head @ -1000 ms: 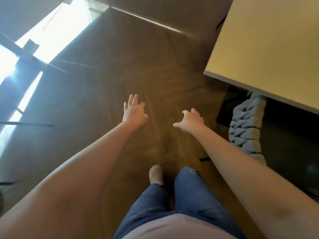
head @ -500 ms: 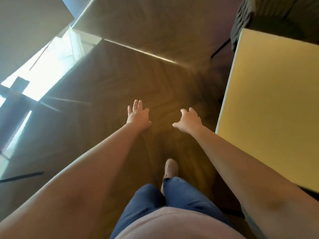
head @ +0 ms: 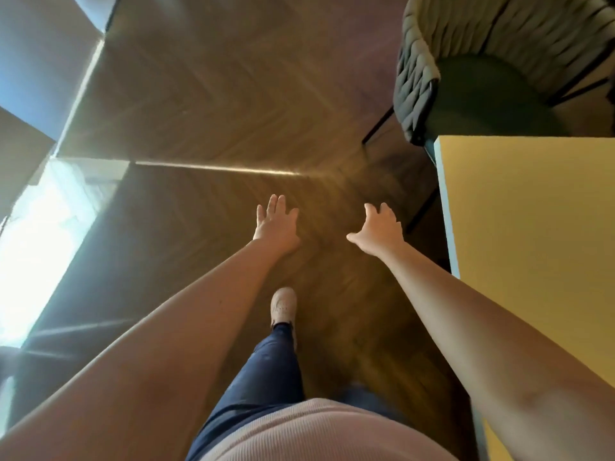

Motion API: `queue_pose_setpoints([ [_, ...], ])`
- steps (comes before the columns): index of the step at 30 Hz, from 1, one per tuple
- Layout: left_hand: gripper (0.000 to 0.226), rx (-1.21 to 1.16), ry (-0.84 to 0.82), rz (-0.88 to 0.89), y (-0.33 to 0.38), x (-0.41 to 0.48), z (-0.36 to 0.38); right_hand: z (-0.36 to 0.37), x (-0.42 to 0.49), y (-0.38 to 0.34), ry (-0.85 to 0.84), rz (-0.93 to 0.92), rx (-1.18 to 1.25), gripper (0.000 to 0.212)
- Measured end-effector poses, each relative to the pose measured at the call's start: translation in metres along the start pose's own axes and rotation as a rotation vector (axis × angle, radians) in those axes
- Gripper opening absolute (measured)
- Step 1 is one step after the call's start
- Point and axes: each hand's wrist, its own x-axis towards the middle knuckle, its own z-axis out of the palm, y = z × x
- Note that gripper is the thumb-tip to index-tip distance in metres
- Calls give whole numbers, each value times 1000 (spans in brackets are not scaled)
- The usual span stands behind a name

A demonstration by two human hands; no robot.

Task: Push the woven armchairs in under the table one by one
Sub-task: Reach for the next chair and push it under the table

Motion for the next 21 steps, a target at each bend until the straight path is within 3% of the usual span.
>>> queue_pose_setpoints([
  [8, 67, 123, -23, 167, -38, 145, -96, -52, 104, -55, 36, 198, 110, 84],
  [15, 77, 259, 62, 368, -2, 301, -178, -127, 238, -62, 140, 321, 162, 90],
  [21, 92, 291, 91, 444, 43, 439, -249, -202, 367, -52, 354, 395, 281, 99],
])
